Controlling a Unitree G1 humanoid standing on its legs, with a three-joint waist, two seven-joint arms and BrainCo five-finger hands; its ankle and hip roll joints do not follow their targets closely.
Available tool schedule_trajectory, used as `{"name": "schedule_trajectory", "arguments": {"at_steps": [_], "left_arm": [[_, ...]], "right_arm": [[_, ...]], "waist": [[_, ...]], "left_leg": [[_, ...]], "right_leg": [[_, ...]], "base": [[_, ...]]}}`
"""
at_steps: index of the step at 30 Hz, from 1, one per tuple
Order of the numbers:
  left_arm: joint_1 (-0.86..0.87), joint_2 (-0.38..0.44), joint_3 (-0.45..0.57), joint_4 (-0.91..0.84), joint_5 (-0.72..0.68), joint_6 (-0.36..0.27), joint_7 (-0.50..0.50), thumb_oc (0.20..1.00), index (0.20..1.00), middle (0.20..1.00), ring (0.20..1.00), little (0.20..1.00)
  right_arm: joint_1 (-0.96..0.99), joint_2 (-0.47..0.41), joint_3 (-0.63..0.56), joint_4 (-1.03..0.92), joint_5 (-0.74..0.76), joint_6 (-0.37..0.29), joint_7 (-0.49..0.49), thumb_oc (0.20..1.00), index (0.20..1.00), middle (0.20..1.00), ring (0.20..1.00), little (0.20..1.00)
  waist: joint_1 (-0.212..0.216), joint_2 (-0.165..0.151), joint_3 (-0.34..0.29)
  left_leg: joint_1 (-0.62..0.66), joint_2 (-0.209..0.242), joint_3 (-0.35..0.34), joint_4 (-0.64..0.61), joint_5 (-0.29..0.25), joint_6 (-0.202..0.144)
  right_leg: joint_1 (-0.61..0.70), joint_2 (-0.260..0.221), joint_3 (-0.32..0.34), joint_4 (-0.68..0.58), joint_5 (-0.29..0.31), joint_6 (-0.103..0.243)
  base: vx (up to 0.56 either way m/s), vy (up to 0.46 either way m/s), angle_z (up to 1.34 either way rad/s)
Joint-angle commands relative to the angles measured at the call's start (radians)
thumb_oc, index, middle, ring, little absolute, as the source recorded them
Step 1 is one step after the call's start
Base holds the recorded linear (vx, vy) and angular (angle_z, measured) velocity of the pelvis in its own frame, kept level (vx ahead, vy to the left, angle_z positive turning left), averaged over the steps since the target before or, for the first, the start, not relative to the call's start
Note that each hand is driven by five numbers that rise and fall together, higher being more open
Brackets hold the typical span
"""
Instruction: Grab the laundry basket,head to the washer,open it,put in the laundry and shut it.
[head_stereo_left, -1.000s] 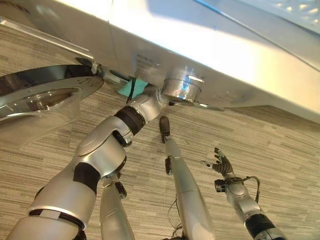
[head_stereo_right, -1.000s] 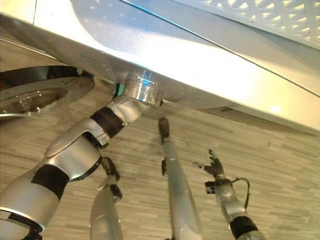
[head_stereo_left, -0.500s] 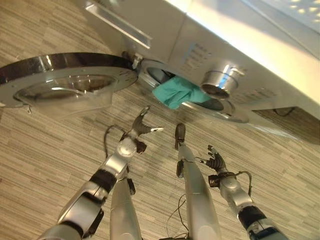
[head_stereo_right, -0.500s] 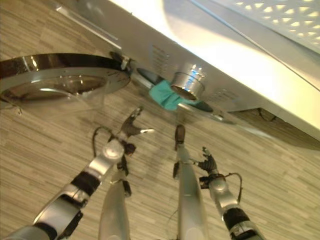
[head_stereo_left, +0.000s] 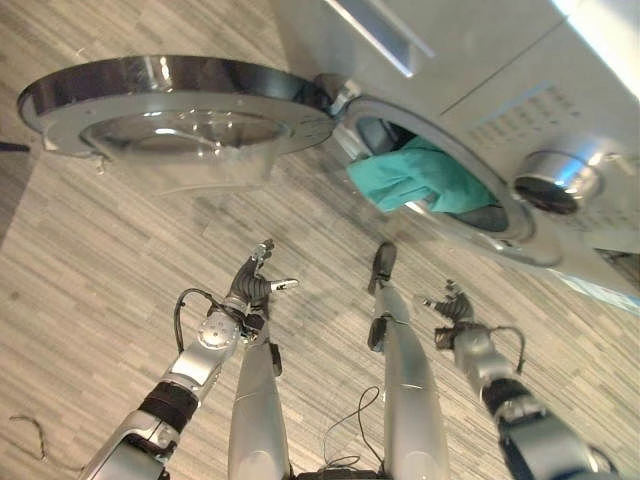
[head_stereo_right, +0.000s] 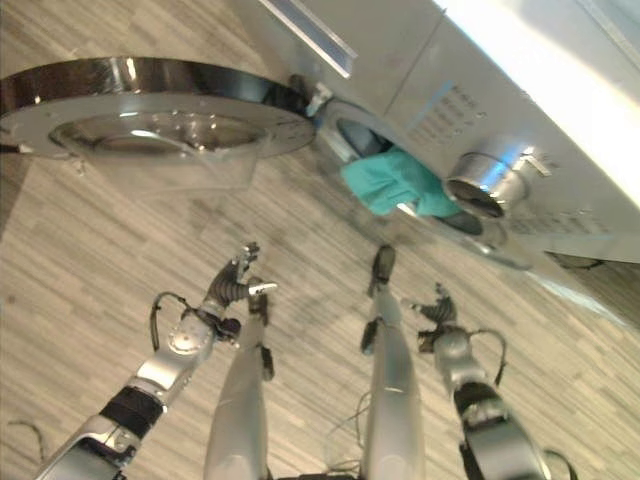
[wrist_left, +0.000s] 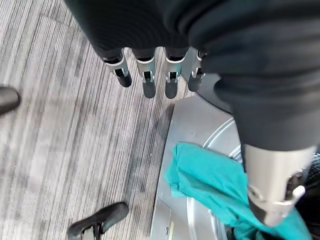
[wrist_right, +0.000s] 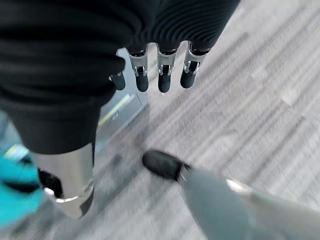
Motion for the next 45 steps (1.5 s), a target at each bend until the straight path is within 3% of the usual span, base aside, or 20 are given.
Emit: {"name": "schedule_trajectory", "arguments": {"at_steps": [1, 6, 15, 24, 29, 35, 36, 37, 38, 45], "left_arm": [[0.089, 0.017, -0.006, -0.097, -0.081, -0.041, -0.065, 1.000, 1.000, 1.000, 1.000, 1.000], [0.086, 0.021, -0.015, -0.148, -0.119, -0.045, -0.102, 1.000, 1.000, 1.000, 1.000, 1.000], [0.089, -0.014, -0.034, -0.157, -0.146, -0.036, -0.117, 1.000, 1.000, 1.000, 1.000, 1.000], [0.091, -0.015, -0.061, -0.222, -0.184, -0.053, -0.103, 1.000, 1.000, 1.000, 1.000, 1.000], [0.086, -0.006, -0.057, -0.256, -0.221, -0.067, -0.101, 1.000, 1.000, 1.000, 1.000, 1.000], [0.083, 0.004, -0.051, -0.264, -0.235, -0.076, -0.097, 1.000, 1.000, 1.000, 1.000, 1.000], [0.082, 0.002, -0.050, -0.260, -0.238, -0.077, -0.096, 1.000, 1.000, 1.000, 1.000, 1.000], [0.081, -0.001, -0.049, -0.261, -0.241, -0.076, -0.098, 1.000, 1.000, 1.000, 1.000, 1.000], [0.079, 0.001, -0.050, -0.264, -0.241, -0.076, -0.099, 1.000, 1.000, 1.000, 1.000, 1.000], [0.063, 0.007, -0.061, -0.281, -0.257, -0.083, -0.110, 1.000, 1.000, 1.000, 1.000, 1.000]], "right_arm": [[-0.020, -0.082, 0.004, 0.047, 0.075, 0.007, -0.002, 1.000, 1.000, 1.000, 1.000, 1.000], [-0.104, -0.129, -0.020, 0.162, 0.146, 0.017, 0.024, 1.000, 1.000, 1.000, 1.000, 1.000], [-0.195, -0.102, -0.088, 0.208, 0.284, -0.001, 0.043, 1.000, 1.000, 1.000, 1.000, 1.000], [-0.347, -0.265, -0.141, 0.214, 0.419, -0.055, -0.038, 1.000, 1.000, 1.000, 1.000, 1.000], [-0.405, -0.378, -0.132, 0.222, 0.436, -0.073, -0.068, 1.000, 1.000, 1.000, 1.000, 1.000], [-0.440, -0.400, -0.088, 0.242, 0.442, -0.068, -0.049, 1.000, 1.000, 1.000, 1.000, 1.000], [-0.459, -0.381, -0.079, 0.245, 0.468, -0.072, -0.032, 0.442, 0.442, 0.442, 0.442, 0.442], [-0.464, -0.371, -0.081, 0.246, 0.482, -0.074, -0.025, 0.382, 0.382, 0.382, 0.382, 0.382], [-0.471, -0.363, -0.082, 0.247, 0.500, -0.078, -0.019, 0.200, 0.200, 0.200, 0.200, 0.200], [-0.519, -0.314, -0.065, 0.194, 0.565, -0.127, 0.001, 0.200, 0.200, 0.200, 0.200, 0.200]], "waist": [[0.049, 0.055, -0.059], [0.093, 0.085, -0.067], [0.142, 0.115, -0.083], [0.208, 0.162, -0.092], [0.217, 0.184, -0.094], [0.219, 0.181, -0.102], [0.222, 0.173, -0.105], [0.222, 0.170, -0.106], [0.222, 0.167, -0.108], [0.221, 0.146, -0.116]], "left_leg": [[-0.064, 0.005, 0.019, 0.109, -0.100, 0.007], [-0.098, -0.011, 0.005, 0.104, -0.093, 0.009], [-0.136, -0.027, -0.024, 0.108, -0.090, 0.016], [-0.187, -0.039, -0.060, 0.077, -0.054, 0.009], [-0.228, -0.039, -0.075, 0.062, -0.023, 0.001], [-0.266, -0.034, -0.082, 0.064, -0.013, -0.001], [-0.276, -0.031, -0.085, 0.063, -0.013, 0.000], [-0.278, -0.031, -0.086, 0.062, -0.014, 0.000], [-0.281, -0.030, -0.089, 0.062, -0.014, 0.001], [-0.269, -0.028, -0.102, 0.056, -0.014, -0.001]], "right_leg": [[-0.049, -0.051, 0.063, -0.030, -0.080, 0.103], [-0.068, -0.072, 0.051, -0.021, -0.085, 0.108], [-0.093, -0.093, 0.047, 0.015, -0.109, 0.113], [-0.149, -0.107, 0.045, 0.049, -0.143, 0.120], [-0.210, -0.100, 0.062, 0.104, -0.177, 0.113], [-0.258, -0.082, 0.075, 0.143, -0.197, 0.102], [-0.260, -0.077, 0.070, 0.137, -0.197, 0.099], [-0.259, -0.075, 0.069, 0.135, -0.197, 0.098], [-0.256, -0.072, 0.068, 0.131, -0.197, 0.097], [-0.221, -0.057, 0.063, 0.101, -0.193, 0.094]], "base": [[-0.01, 0.014, 0.19], [-0.01, 0.031, 0.20], [0.01, 0.031, 0.10], [0.00, 0.003, 0.12], [-0.01, -0.028, 0.13], [0.00, -0.042, 0.10], [0.00, -0.094, 0.06], [0.00, -0.096, 0.04], [0.01, -0.067, -0.01], [0.00, -0.046, -0.01]]}}
